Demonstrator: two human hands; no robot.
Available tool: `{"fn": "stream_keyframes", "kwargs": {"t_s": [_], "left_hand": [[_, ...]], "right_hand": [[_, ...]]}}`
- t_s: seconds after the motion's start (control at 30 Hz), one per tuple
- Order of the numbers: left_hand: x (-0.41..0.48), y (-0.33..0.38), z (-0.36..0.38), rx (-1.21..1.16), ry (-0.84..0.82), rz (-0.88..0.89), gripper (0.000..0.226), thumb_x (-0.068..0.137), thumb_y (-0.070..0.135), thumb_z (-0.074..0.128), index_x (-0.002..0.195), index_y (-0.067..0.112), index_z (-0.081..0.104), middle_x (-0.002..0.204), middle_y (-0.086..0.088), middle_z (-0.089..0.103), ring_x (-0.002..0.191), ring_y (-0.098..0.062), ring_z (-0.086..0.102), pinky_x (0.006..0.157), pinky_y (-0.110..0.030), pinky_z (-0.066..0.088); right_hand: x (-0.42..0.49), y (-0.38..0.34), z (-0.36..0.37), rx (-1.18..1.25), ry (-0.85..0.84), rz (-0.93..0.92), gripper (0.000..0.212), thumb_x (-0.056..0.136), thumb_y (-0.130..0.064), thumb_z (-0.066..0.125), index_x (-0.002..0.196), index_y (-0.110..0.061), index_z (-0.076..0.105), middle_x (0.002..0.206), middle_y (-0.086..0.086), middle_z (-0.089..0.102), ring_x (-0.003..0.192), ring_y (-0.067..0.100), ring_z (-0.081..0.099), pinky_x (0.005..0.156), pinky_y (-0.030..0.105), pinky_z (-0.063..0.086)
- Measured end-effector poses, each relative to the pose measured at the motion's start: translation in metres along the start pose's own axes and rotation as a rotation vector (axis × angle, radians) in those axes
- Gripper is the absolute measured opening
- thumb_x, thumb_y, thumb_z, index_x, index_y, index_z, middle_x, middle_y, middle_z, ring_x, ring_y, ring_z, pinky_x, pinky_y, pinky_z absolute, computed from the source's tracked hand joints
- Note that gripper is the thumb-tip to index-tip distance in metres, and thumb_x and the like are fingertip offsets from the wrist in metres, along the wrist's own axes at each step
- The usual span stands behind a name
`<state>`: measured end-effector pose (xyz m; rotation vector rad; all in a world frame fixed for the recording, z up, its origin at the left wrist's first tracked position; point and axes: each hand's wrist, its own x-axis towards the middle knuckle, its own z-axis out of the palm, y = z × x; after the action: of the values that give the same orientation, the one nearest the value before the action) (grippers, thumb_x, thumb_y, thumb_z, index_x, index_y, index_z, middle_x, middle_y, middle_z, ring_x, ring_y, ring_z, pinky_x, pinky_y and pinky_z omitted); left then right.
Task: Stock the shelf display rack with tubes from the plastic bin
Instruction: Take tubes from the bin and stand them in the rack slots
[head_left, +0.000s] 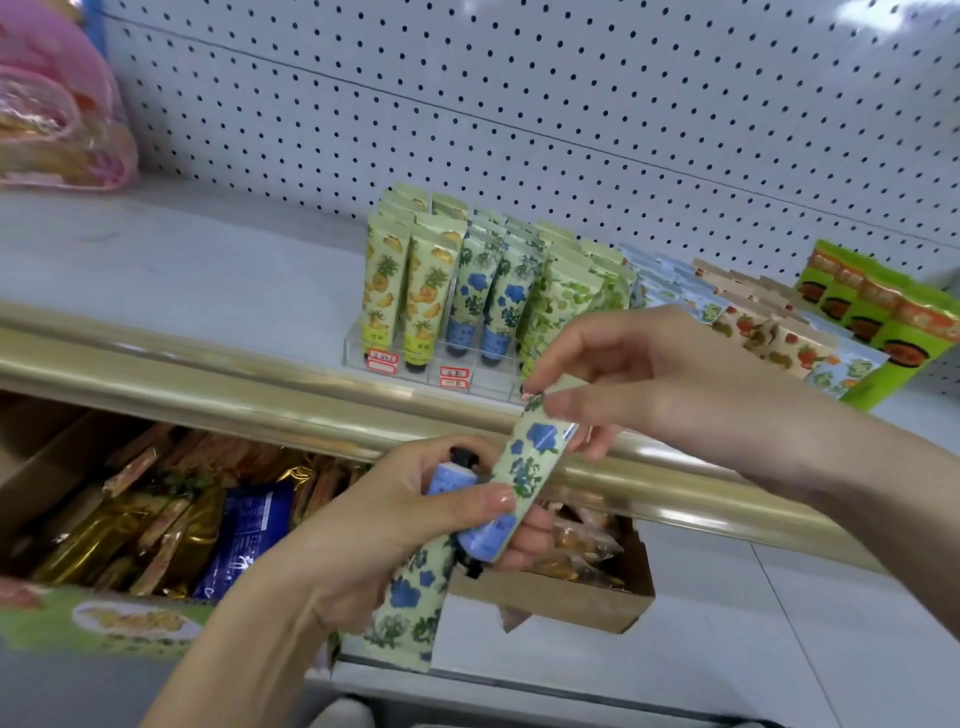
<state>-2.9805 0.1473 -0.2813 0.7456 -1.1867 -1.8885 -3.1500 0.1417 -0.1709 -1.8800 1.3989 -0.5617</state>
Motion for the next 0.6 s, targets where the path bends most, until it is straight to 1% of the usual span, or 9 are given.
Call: {"fn": "stream_keyframes", "kwargs": {"t_s": [0.07,0.13,0.2,0.27,0.33,0.4,0.43,0.53,0.6], "left_hand": [[-0.001,-0.001,-0.005,0.007,0.043,0.051,0.013,0.067,0.013,0.068,0.077,0.008,0.072,0.085,-0.02,0.073,0.075,-0.028,0.073,0.063,-0.029,0.058],[0.001,-0.003,-0.012,0.079,0.111,0.131,0.013,0.067,0.012,0.071,0.078,0.007,0.069,0.084,-0.017,0.074,0.077,-0.027,0.073,0.067,-0.029,0.058],[0.004,-0.005,-0.015,0.218,0.182,0.209,0.024,0.065,0.018,0.081,0.081,0.005,0.067,0.083,-0.017,0.073,0.079,-0.03,0.072,0.071,-0.033,0.059],[0.005,-0.004,-0.015,0.311,0.222,0.279,0.033,0.06,0.025,0.084,0.081,0.006,0.068,0.086,-0.018,0.072,0.083,-0.035,0.069,0.074,-0.034,0.058],[0.003,-0.002,-0.014,0.377,0.277,0.352,0.034,0.056,0.025,0.078,0.083,0.006,0.069,0.085,-0.014,0.072,0.079,-0.028,0.069,0.068,-0.026,0.057],[0.001,-0.001,-0.011,0.426,0.327,0.401,0.033,0.054,0.026,0.075,0.083,0.012,0.069,0.085,-0.003,0.073,0.074,-0.011,0.07,0.064,-0.016,0.054],[0.0,0.0,-0.01,0.43,0.331,0.414,0.032,0.054,0.027,0.075,0.084,0.015,0.069,0.086,0.001,0.073,0.074,-0.008,0.07,0.064,-0.014,0.053],[-0.001,0.001,-0.013,0.385,0.323,0.447,0.028,0.062,0.028,0.069,0.088,0.018,0.07,0.084,0.008,0.074,0.078,-0.004,0.07,0.068,-0.015,0.053],[0.0,0.002,-0.018,0.338,0.368,0.463,0.027,0.071,0.032,0.061,0.092,0.016,0.066,0.089,0.008,0.075,0.086,-0.007,0.071,0.075,-0.02,0.056]], "right_hand": [[0.003,-0.004,0.001,0.006,-0.007,-0.009,0.016,0.082,-0.007,0.068,0.097,-0.013,0.066,0.08,0.017,0.07,0.064,0.019,0.069,0.06,0.023,0.057],[0.009,-0.009,0.003,-0.038,0.02,-0.008,0.024,0.08,-0.008,0.072,0.101,-0.016,0.063,0.072,0.01,0.07,0.063,0.018,0.071,0.062,0.025,0.059],[0.014,-0.015,0.004,-0.22,0.044,-0.022,0.019,0.077,-0.012,0.076,0.092,-0.017,0.064,0.067,0.006,0.071,0.059,0.015,0.07,0.064,0.028,0.059],[0.018,-0.023,0.003,-0.361,0.032,-0.017,0.015,0.075,-0.017,0.078,0.076,-0.015,0.064,0.062,0.003,0.07,0.053,0.01,0.068,0.061,0.024,0.058],[0.021,-0.031,0.0,-0.444,0.009,0.001,0.019,0.074,-0.024,0.079,0.069,-0.014,0.063,0.058,-0.001,0.069,0.046,0.006,0.063,0.052,0.02,0.053],[0.022,-0.037,-0.005,-0.468,-0.018,-0.005,0.021,0.071,-0.028,0.08,0.067,-0.013,0.066,0.051,-0.003,0.061,0.04,0.005,0.053,0.042,0.018,0.044],[0.023,-0.039,-0.008,-0.455,-0.033,-0.013,0.021,0.069,-0.028,0.081,0.065,-0.012,0.068,0.047,-0.004,0.056,0.04,0.004,0.047,0.041,0.016,0.038],[0.027,-0.051,-0.019,-0.408,-0.049,-0.005,0.019,0.067,-0.029,0.08,0.059,-0.015,0.071,0.043,-0.009,0.05,0.039,0.0,0.04,0.04,0.01,0.032],[0.029,-0.061,-0.027,-0.432,-0.031,-0.013,0.018,0.067,-0.031,0.078,0.057,-0.018,0.071,0.039,-0.012,0.049,0.036,-0.001,0.041,0.038,0.006,0.03]]}}
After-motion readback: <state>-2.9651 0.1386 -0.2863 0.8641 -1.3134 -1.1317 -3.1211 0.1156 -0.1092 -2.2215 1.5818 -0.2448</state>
